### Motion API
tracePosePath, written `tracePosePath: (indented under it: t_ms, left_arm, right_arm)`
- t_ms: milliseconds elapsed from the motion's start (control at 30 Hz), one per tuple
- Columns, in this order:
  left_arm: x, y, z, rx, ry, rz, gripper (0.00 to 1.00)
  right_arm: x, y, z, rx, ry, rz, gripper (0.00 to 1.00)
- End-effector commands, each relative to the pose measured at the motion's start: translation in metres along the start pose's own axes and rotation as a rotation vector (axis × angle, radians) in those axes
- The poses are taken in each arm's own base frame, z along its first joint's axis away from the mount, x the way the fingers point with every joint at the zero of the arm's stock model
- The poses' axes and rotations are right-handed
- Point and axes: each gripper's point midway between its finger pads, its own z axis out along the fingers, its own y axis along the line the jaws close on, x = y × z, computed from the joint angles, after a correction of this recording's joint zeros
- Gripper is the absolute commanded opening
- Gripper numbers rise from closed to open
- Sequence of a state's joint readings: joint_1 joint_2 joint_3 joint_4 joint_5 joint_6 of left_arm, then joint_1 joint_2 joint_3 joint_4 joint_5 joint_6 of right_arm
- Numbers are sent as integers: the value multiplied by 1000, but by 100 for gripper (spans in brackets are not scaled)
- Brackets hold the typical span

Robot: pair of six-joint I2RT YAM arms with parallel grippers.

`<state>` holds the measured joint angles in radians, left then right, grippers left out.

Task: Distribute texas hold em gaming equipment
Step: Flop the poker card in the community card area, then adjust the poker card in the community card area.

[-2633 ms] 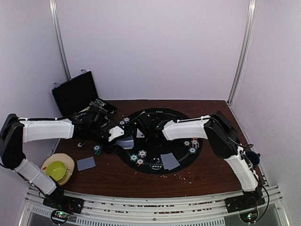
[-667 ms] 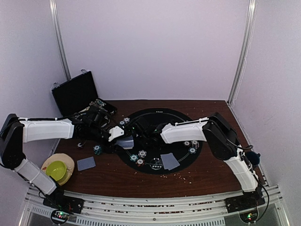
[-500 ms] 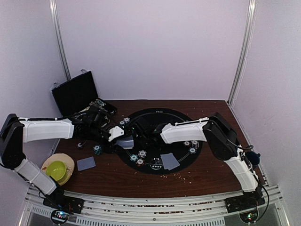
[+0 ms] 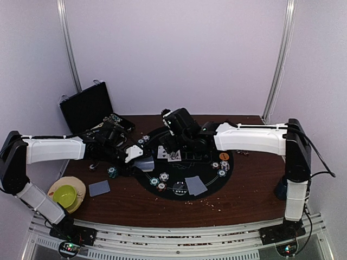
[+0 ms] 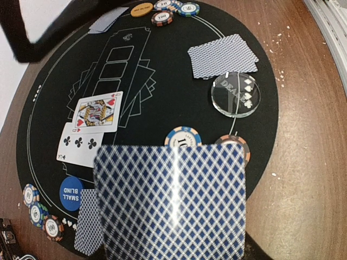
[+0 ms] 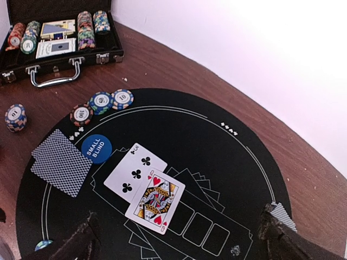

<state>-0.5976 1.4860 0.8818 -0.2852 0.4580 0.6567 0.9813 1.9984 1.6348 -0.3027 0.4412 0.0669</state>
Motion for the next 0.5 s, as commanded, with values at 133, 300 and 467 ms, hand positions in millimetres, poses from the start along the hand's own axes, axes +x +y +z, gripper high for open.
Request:
tracePosePath:
  t_ms: [133,300,467]
  left_arm:
    - [-13,2,-3,-13,-51,30,52]
    - [-12,2,-2,-12,-49,28,52]
    - [-12,2,-2,-10,-48,29,52]
  right_arm:
    - [20,5,-27,-127,-14,117,100]
    - [41,-2,-1,0,59,37,100]
    - [72,9,39,70,154,-42,100]
